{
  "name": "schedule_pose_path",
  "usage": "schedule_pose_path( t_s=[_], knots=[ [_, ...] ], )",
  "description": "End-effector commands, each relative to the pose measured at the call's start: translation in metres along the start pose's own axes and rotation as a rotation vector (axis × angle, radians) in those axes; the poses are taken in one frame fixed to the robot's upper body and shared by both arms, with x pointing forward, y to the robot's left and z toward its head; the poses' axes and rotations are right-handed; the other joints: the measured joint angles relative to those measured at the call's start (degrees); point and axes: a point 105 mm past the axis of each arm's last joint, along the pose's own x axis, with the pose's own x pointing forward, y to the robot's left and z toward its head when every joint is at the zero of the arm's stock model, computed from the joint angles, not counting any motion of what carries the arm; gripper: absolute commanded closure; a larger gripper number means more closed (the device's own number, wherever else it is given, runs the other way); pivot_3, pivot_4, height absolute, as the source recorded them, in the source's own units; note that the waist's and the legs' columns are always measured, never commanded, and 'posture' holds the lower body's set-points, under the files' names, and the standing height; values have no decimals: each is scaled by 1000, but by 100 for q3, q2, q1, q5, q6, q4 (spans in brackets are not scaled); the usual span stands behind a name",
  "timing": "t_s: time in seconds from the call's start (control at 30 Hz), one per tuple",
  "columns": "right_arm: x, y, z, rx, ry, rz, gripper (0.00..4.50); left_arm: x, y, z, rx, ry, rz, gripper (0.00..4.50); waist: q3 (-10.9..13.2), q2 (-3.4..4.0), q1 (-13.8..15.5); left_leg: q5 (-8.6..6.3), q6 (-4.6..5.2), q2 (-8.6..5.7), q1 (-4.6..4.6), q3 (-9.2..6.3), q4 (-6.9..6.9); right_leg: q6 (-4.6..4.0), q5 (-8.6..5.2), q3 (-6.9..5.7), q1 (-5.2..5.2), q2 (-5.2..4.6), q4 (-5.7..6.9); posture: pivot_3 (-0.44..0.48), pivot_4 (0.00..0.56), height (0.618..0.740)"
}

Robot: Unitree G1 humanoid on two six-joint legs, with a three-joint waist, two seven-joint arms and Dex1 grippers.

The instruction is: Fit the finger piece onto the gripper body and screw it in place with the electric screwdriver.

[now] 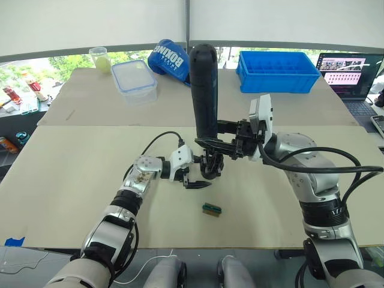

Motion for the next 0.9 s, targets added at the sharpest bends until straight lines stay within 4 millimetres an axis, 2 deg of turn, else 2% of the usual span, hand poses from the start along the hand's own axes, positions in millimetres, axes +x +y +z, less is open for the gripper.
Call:
schedule_pose_path(
  t_s=[0.03,0.17,0.27,0.37,0.9],
  knots=[
    [-6,-1,7,-37,-23,-29,2581,3,7,14,51,-32,13,0,0,0,2,0,0,0,0,-1,0,0,0,0,1,0,0,0,150,740],
    [-7,-2,5,-34,-17,-42,2581,5,9,14,39,-44,18,0,0,0,1,-1,1,0,1,-1,2,0,0,0,3,0,0,0,150,740],
    [-8,-4,3,-22,-13,-53,2581,6,10,14,29,-56,22,883,0,0,3,-1,1,0,2,-1,2,0,0,0,3,0,0,0,150,740],
    [-9,-5,1,-9,-13,-60,2581,8,10,11,28,-48,25,2228,0,-1,3,-1,2,0,2,-1,4,0,0,-1,5,0,0,0,150,740],
    [-10,1,-21,66,-29,-112,2581,6,14,4,28,-29,54,2219,-7,-12,9,-2,7,-1,21,-3,9,4,2,0,24,0,1,0,150,740]
  ],
)
